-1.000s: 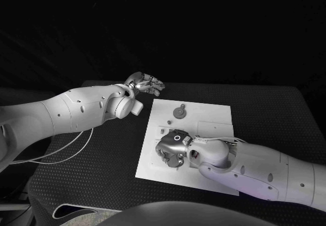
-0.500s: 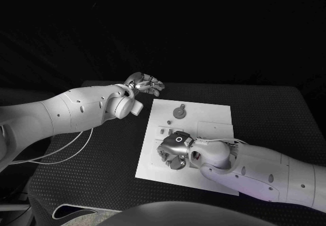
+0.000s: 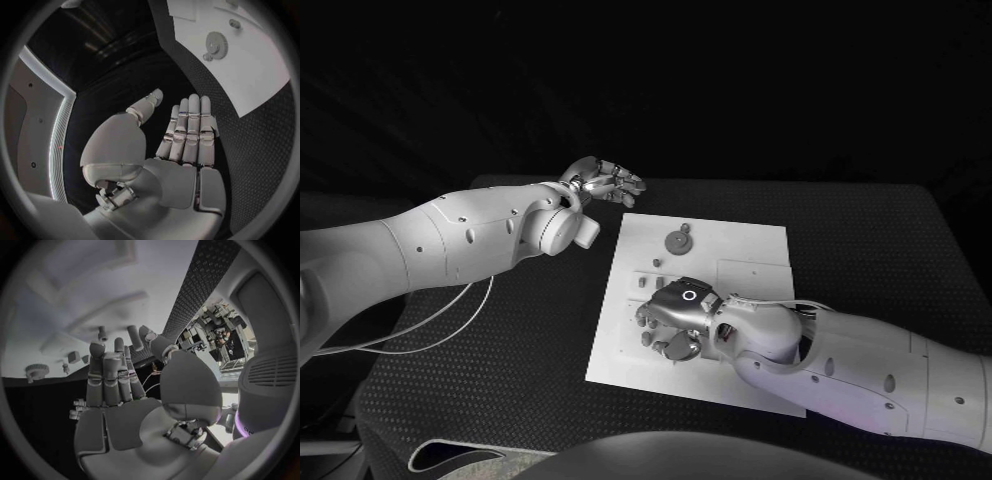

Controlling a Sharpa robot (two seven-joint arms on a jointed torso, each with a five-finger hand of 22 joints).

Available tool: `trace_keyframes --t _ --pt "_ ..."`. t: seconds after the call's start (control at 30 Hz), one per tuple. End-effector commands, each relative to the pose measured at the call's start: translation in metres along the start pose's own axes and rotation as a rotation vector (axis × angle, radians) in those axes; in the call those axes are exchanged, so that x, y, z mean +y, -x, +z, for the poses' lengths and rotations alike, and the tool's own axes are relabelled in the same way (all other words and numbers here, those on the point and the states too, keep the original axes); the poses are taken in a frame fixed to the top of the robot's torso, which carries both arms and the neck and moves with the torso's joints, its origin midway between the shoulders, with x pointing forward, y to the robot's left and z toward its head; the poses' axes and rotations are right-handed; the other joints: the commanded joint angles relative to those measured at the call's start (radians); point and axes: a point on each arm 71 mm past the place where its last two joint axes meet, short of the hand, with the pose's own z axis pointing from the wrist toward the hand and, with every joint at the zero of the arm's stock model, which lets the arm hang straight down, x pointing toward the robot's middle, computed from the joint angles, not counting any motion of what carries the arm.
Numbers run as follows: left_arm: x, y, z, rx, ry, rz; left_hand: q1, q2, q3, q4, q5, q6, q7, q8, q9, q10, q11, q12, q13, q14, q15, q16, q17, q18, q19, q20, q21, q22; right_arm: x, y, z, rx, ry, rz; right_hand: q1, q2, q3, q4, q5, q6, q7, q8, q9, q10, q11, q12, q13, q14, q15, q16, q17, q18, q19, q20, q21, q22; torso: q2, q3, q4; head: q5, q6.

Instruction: Assemble the parts on the task board

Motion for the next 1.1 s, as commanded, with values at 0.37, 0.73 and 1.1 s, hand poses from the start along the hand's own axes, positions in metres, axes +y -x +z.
trace_keyframes --t 0.37,0.73,1.1 --pt "-0.001 0.002 0.001 0.001 -0.008 -0.004 0.005 0.000 -0.007 -0.001 -0.002 -0.008 -0.001 0.007 -0.002 -0.004 -0.004 0.002 -0.001 0.006 0.003 -0.006 0.007 0.005 0.002 0.006 0.002 -0.002 -0.077 0.082 -0.063 -0.219 -0.139 0.348 0.005 0.030 -0.019 0.009 0.003 0.028 0.000 0.026 0.013 0.083 -0.040 0.049 0.043 0.048 -0.030 0.025 -0.005 0.030 0.039 -0.023 0.032 0.019 -0.001 0.0009 -0.0025 -0.050 0.034" --pt "0.000 0.001 0.002 0.004 -0.006 -0.003 0.009 0.001 -0.006 -0.004 -0.002 -0.006 -0.002 0.009 -0.002 -0.001 -0.005 0.003 0.000 0.005 0.003 -0.010 0.011 0.005 0.001 0.007 0.002 -0.004 -0.125 0.054 -0.122 0.071 -0.429 0.660 -0.092 0.040 -0.065 0.103 -0.001 0.051 -0.054 0.080 0.119 -0.012 -0.119 0.762 0.860 0.053 -0.102 0.064 0.021 0.029 0.058 -0.033 0.010 0.008 -0.008 0.0039 -0.0124 -0.080 0.043" --pt "0.003 0.002 0.003 0.002 -0.003 -0.005 0.000 0.000 -0.012 0.001 -0.002 -0.007 -0.002 0.010 -0.002 -0.002 -0.005 0.003 0.000 0.005 0.004 -0.014 0.015 0.004 0.000 0.008 0.002 -0.005 -0.130 0.011 -0.162 0.342 -0.573 0.780 -0.295 0.041 -0.066 0.275 0.004 0.100 -0.077 0.109 0.184 -0.012 -0.139 0.932 0.986 0.075 -0.123 0.188 0.153 0.030 0.079 -0.059 0.048 0.024 -0.014 0.0054 -0.0239 -0.096 0.044"
